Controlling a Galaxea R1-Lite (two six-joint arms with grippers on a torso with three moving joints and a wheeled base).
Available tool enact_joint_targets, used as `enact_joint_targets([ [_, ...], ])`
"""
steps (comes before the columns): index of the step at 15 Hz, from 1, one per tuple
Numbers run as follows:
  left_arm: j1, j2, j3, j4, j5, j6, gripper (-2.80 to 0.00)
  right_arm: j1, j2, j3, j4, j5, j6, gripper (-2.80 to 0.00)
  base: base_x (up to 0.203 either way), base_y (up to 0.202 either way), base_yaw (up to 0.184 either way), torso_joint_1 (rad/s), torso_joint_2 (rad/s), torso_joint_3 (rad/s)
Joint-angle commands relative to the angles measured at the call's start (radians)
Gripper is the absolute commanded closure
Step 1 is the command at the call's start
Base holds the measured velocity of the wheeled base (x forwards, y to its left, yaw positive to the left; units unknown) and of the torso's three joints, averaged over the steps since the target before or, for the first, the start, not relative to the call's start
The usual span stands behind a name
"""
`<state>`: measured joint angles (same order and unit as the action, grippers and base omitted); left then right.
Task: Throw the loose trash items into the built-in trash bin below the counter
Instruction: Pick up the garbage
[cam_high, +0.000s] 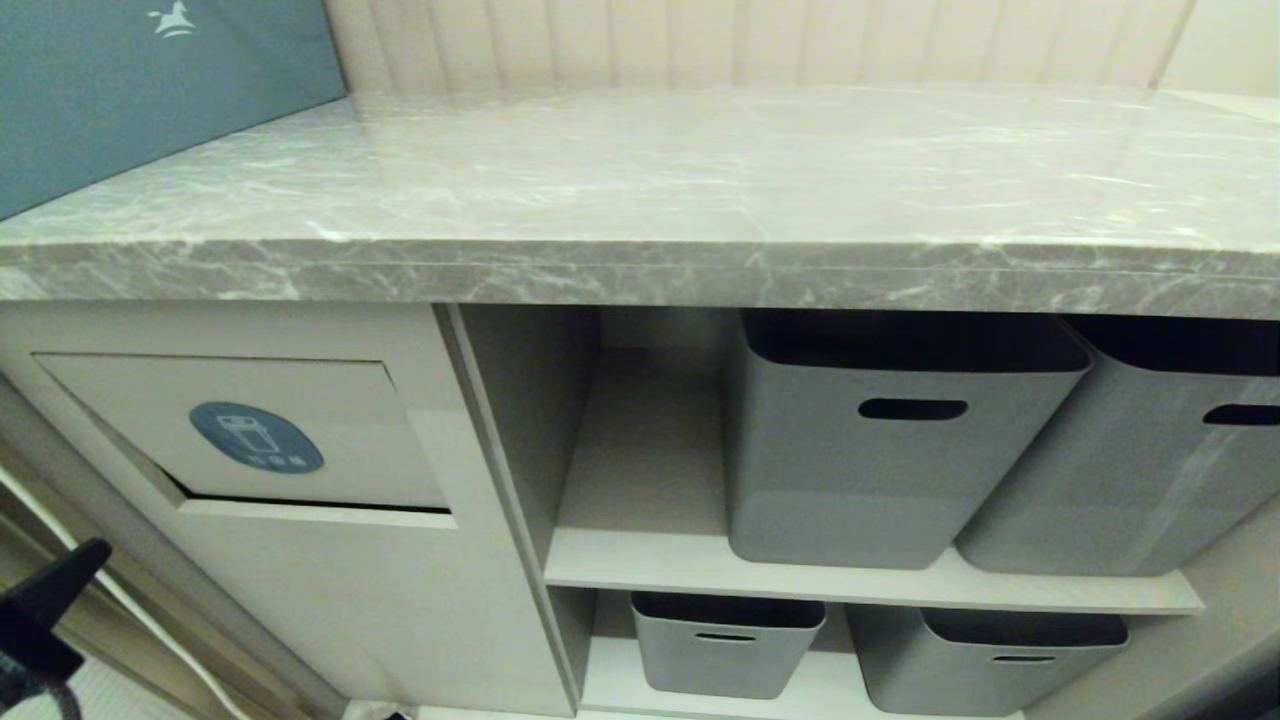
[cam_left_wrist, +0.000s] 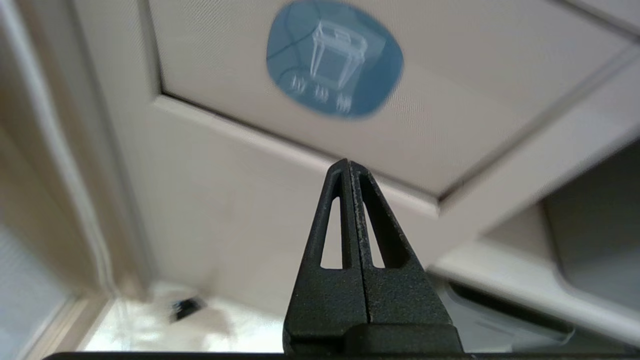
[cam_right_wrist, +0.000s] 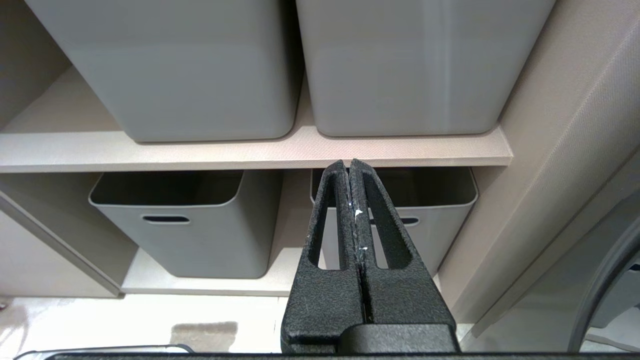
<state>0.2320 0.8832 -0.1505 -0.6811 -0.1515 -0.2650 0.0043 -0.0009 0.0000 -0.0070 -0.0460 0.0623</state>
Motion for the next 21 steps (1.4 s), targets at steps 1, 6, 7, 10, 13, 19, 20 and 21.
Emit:
enact_joint_targets([
  [1,0.004,-0.172,-0.031,0.141,-0.005,0.058,0.00,0.000,0.001,0.002,-0.001,0.000,-0.001,0.00,0.000,0.000,0.000,0.000,0.00,0.000],
  [6,-0.085,-0.453,-0.030,0.372,-0.010,0.185,0.00,0.000,0.001,0.002,-0.001,0.000,-0.001,0.00,0.000,0.000,0.000,0.000,0.00,0.000],
  [7,-0.101,-0.539,-0.012,0.435,-0.009,0.222,0.00,0.000,0.001,0.002,-0.001,0.000,-0.002,0.00,0.000,0.000,0.000,0.000,0.00,0.000],
  [10,-0.128,-0.609,0.140,0.457,0.048,0.315,0.00,0.000,0.001,0.002,-0.001,0.000,-0.001,0.00,0.000,0.000,0.000,0.000,0.00,0.000],
  [13,-0.138,-0.600,0.152,0.679,0.118,0.339,0.00,0.000,0.001,0.002,-0.001,0.001,-0.001,0.00,0.000,0.000,0.000,0.000,0.00,0.000],
  [19,-0.138,-0.599,0.154,0.647,0.115,0.276,0.00,0.000,0.001,0.002,-0.001,0.001,-0.002,0.00,0.000,0.000,0.000,0.000,0.00,0.000],
  [20,-0.141,-0.599,0.153,0.665,0.115,0.261,0.00,0.000,0.001,0.002,-0.001,0.001,-0.003,0.00,0.000,0.000,0.000,0.000,0.00,0.000],
  [21,-0.171,-0.600,0.152,0.672,0.116,0.257,0.00,0.000,0.001,0.002,-0.001,0.001,-0.003,0.00,0.000,0.000,0.000,0.000,0.00,0.000],
])
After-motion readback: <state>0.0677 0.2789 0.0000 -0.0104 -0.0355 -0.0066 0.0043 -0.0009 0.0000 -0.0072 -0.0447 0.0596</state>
